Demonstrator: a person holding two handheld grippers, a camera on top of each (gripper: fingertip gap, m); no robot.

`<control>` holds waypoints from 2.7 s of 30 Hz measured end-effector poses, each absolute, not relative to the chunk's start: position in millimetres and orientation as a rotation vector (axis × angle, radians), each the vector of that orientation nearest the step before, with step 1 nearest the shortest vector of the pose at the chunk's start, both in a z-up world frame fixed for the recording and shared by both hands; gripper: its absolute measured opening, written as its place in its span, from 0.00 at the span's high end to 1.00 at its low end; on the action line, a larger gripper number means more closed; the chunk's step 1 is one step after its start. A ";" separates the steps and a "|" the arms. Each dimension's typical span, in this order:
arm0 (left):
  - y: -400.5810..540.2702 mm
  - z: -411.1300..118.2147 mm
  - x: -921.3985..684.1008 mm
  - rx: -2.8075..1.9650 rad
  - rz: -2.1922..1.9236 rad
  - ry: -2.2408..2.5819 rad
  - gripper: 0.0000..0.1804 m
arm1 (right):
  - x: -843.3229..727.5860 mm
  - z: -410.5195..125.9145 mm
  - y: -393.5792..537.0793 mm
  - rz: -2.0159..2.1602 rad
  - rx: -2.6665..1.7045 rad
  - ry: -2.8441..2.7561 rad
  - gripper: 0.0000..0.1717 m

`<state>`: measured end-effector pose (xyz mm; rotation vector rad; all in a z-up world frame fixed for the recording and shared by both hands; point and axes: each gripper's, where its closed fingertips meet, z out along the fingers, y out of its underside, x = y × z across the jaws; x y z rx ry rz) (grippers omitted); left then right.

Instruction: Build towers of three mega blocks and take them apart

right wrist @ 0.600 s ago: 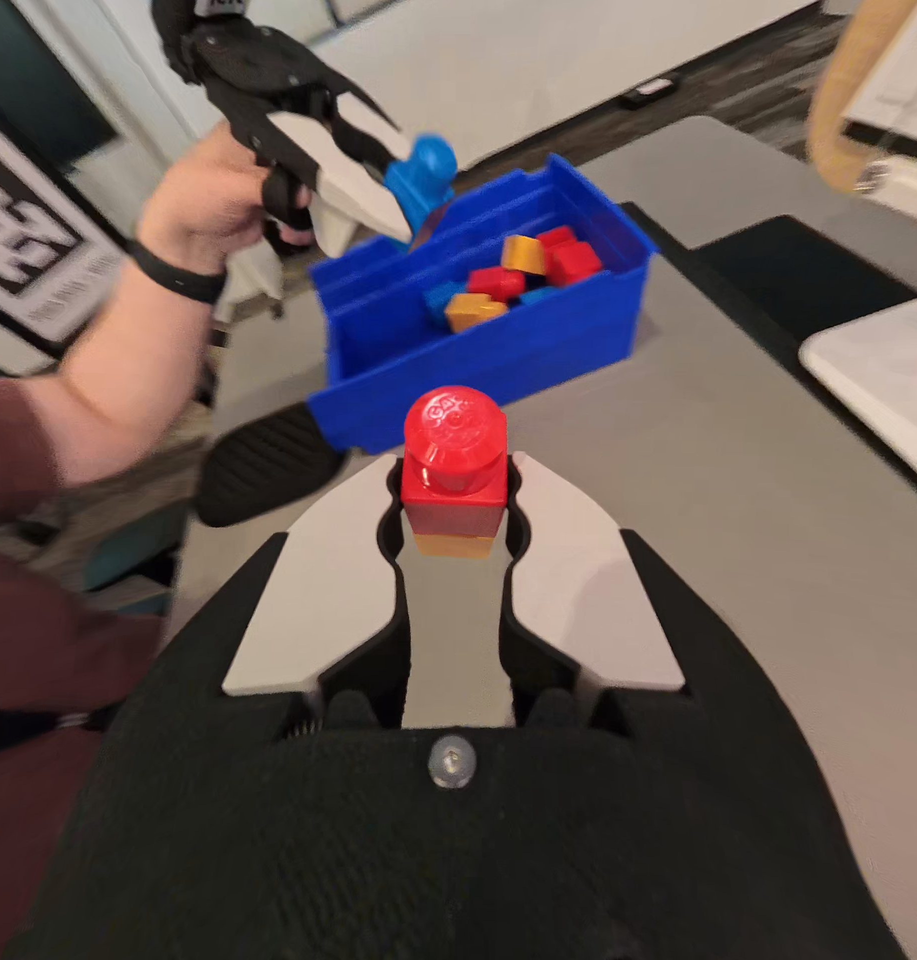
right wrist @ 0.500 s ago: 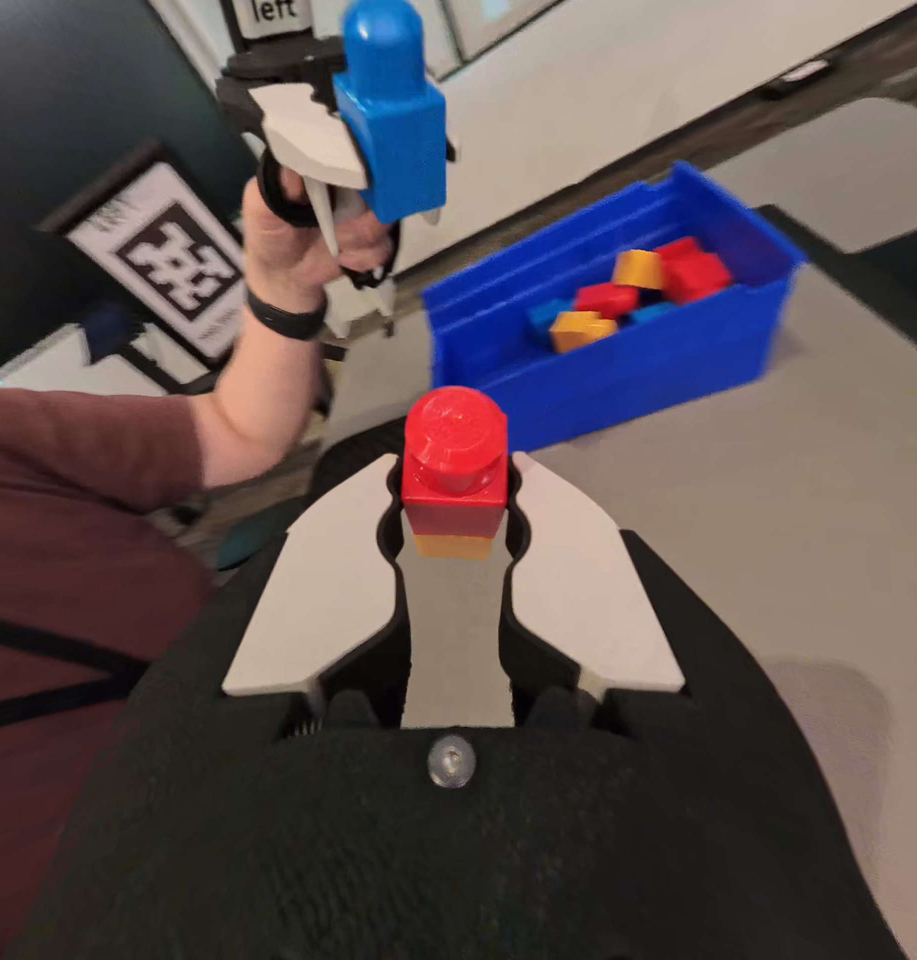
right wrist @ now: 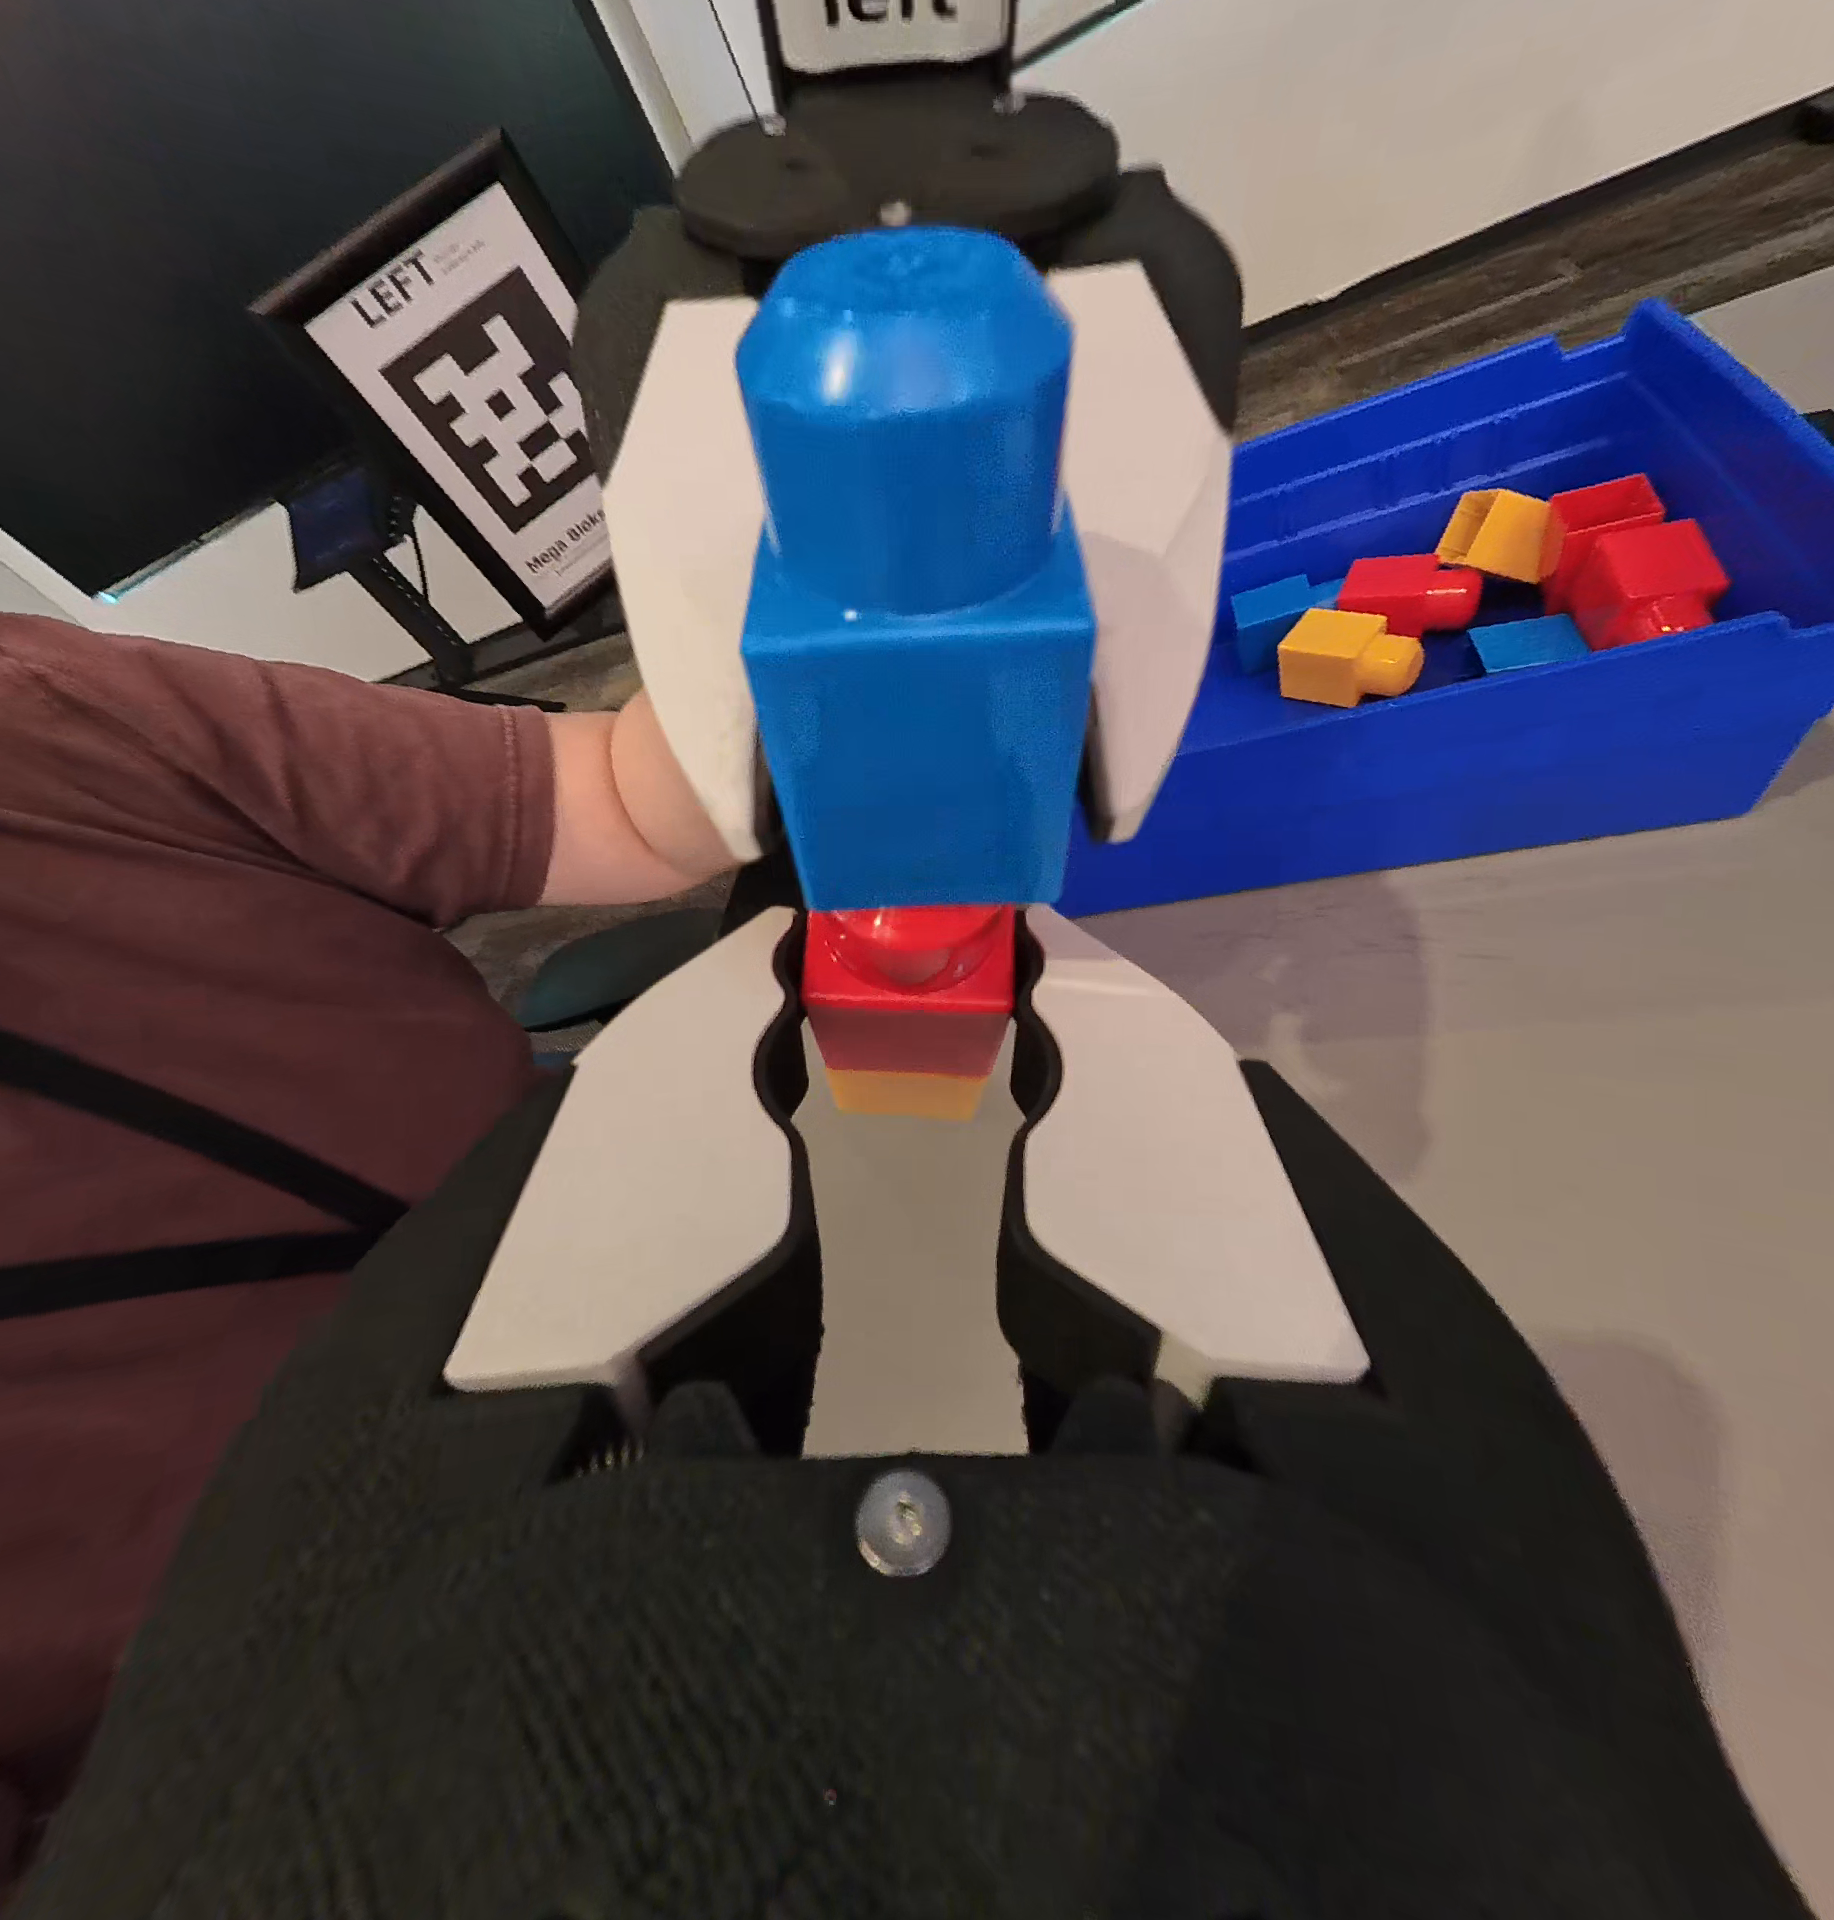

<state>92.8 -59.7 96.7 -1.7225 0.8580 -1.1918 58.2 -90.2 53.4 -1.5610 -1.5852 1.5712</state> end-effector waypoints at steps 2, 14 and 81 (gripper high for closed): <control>-60.2 88.5 95.3 -1.757 -1.209 0.870 0.80 | 58.3 51.2 -88.1 1.576 -1.575 -1.581 0.78; -68.4 59.1 87.8 -1.886 -1.172 1.012 0.80 | 59.5 35.6 -85.2 1.535 -1.623 -1.647 0.79; -45.2 51.4 64.8 -1.826 -1.331 0.834 0.79 | 34.6 13.4 -70.3 1.488 -1.779 -1.516 0.79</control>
